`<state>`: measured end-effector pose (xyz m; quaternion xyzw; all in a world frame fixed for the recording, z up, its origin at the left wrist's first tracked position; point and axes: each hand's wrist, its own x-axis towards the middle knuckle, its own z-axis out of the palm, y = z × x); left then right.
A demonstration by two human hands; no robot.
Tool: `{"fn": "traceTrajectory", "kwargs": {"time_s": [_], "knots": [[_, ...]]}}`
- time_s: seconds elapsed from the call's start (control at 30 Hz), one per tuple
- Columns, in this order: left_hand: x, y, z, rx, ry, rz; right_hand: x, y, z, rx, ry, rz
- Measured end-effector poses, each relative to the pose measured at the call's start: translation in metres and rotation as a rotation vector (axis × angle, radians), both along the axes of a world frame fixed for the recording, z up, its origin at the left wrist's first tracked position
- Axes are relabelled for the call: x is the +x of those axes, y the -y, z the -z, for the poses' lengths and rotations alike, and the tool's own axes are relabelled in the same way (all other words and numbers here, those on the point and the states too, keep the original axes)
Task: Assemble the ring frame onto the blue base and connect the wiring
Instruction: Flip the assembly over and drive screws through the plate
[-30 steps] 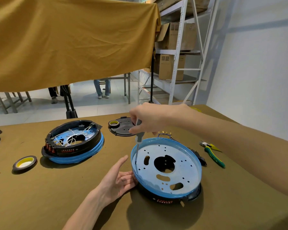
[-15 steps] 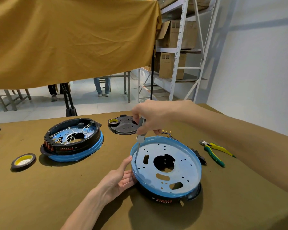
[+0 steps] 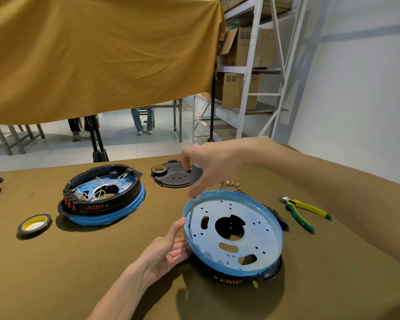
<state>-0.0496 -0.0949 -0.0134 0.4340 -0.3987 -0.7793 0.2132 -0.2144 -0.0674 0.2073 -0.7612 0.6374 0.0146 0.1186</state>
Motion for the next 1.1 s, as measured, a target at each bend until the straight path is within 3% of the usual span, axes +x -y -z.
{"fn": "traceTrajectory", "kwargs": {"time_s": [0.2, 0.33, 0.5, 0.63, 0.83, 1.1], "knots": [[-0.001, -0.001, -0.001, -0.007, 0.015, -0.011, 0.007, 0.003, 0.006, -0.085, -0.092, -0.005], [0.0, 0.001, 0.002, -0.007, 0.011, -0.009, 0.004, -0.001, -0.001, 0.0, -0.015, -0.037], [-0.002, 0.002, 0.004, -0.023, 0.028, -0.01, 0.012, -0.002, 0.007, -0.089, -0.028, -0.027], [-0.002, 0.001, 0.004, -0.027, 0.018, -0.008, 0.008, -0.001, 0.002, -0.001, -0.013, -0.018], [-0.002, 0.003, 0.005, -0.039, 0.025, -0.016, -0.003, -0.001, 0.011, -0.113, 0.012, 0.029], [-0.003, 0.005, 0.008, -0.032, 0.031, -0.002, -0.006, -0.004, 0.004, -0.067, 0.073, -0.008]]}}
